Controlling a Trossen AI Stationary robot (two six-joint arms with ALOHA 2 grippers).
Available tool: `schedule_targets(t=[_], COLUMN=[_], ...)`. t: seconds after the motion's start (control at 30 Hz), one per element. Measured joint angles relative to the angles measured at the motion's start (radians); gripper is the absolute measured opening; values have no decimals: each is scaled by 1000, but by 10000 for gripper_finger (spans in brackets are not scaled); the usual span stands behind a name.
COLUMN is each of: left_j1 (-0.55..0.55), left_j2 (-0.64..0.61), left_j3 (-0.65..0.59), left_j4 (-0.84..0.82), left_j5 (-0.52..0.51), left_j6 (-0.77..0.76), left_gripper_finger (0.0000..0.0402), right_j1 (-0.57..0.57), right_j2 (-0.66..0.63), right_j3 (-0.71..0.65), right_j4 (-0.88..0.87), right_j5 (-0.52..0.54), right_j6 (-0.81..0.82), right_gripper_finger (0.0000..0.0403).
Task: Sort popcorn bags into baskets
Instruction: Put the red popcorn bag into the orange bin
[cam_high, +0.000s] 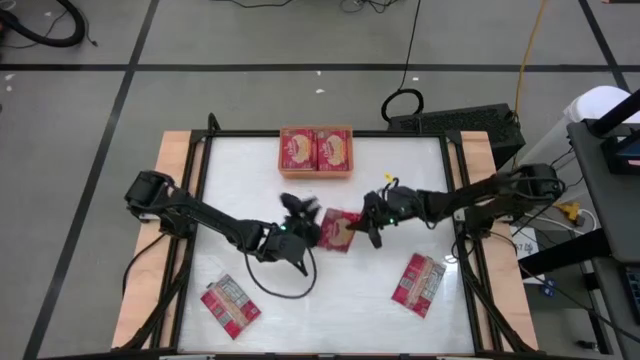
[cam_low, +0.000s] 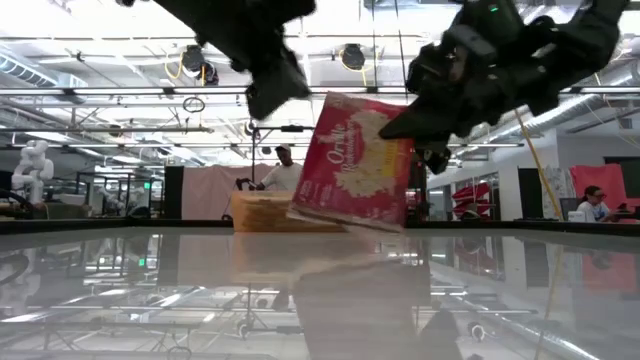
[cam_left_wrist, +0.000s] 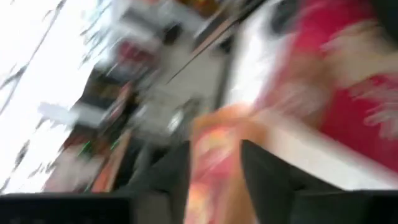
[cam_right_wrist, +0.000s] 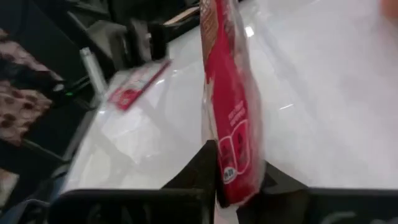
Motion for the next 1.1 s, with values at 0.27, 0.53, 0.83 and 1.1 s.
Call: schedule_targets(t=[0.27, 0.53, 0.83, 1.1], left_j1=[32, 15, -37, -54], left_j2=[-180, -202, -194, -194], left_j3=[0, -4, -121, -210], left_j4=[-511, -793, -524, -307], left_j5=[61, 163, 271, 373], left_j6=[-777, -1207, -1215, -1204], left_gripper_finger=[262, 244, 180, 128], right_j1=[-169, -346, -605, -743], right_j2=[0, 0, 94, 286], right_j3=[205, 500, 720, 850], right_j4=[-343, -687, -715, -737], right_j5=[-109, -133, -399, -685], right_j6=[-186, -442, -497, -487], right_gripper_finger=[9, 17, 19, 19])
